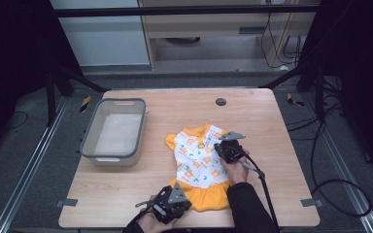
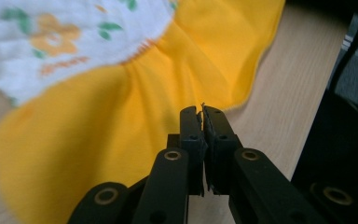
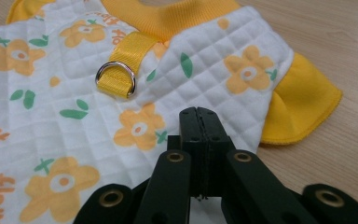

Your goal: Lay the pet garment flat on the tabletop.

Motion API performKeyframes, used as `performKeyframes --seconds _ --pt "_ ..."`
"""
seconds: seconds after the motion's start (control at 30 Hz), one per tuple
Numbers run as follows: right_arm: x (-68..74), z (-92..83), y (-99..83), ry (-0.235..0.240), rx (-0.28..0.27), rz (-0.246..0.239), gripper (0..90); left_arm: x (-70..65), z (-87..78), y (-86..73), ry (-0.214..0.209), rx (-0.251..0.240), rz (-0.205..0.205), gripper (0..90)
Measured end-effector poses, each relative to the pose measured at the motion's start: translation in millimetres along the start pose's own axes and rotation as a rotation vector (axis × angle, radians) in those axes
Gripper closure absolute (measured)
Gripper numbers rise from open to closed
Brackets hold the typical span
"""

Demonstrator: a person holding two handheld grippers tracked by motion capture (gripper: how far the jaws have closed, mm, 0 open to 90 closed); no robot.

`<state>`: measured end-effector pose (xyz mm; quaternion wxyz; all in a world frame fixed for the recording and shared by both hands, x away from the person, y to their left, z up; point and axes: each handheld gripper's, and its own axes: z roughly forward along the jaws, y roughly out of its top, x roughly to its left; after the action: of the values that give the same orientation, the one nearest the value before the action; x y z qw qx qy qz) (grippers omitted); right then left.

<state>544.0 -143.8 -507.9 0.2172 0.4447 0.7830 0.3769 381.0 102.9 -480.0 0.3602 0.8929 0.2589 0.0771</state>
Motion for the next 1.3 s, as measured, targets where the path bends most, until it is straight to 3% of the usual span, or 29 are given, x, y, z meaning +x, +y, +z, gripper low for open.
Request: performKeyframes --seconds 0.1,0.17,0.27,0.43,0.67,0.83,0.93,1.0,1.13,1.3 --pt "-0.7 -1.2 -0.6 0.009 0.001 -0.001 90.0 15.7 -10.4 3.0 0.053 -0.044 -0.034 86.2" --pt "-0.8 -1.6 -1.3 0.011 -0.002 0.006 90.0 24.5 -8.4 0.6 0.089 -0.024 -0.044 86.2" --pt "-0.6 -1.7 -1.4 0.011 -0.001 0.0 90.0 30.1 -0.9 -9.6 0.113 0.046 -0.041 86.4" --pt "-1.4 -3.6 -2.6 0.022 0.001 0.0 90.0 24.9 -5.2 -16.5 0.099 0.069 -0.04 86.5" --pt "-0.8 -7.2 -5.2 0.053 -0.004 0.016 90.0 9.7 -8.2 -17.3 0.045 0.077 -0.015 87.1" --pt "-4.2 -14.5 -0.9 0.078 -0.059 0.028 90.0 20.3 -16.1 3.1 0.082 -0.012 -0.029 87.9" --pt "-10.3 -16.4 6.5 0.068 -0.082 0.025 90.0 31.6 -10.2 15.8 0.116 -0.041 -0.05 88.4" --pt "-14.3 -13.3 8.3 0.071 -0.086 0.034 90.0 37.8 5.6 18.1 0.138 -0.009 -0.041 88.4" --pt "-16.9 -6.6 6.9 0.055 -0.06 0.032 90.0 40.1 16.3 9.6 0.144 0.039 -0.037 88.6" --pt "-18.9 0.2 2.9 0.041 -0.025 0.02 90.0 41.1 10.6 3.9 0.161 0.065 -0.024 89.0"
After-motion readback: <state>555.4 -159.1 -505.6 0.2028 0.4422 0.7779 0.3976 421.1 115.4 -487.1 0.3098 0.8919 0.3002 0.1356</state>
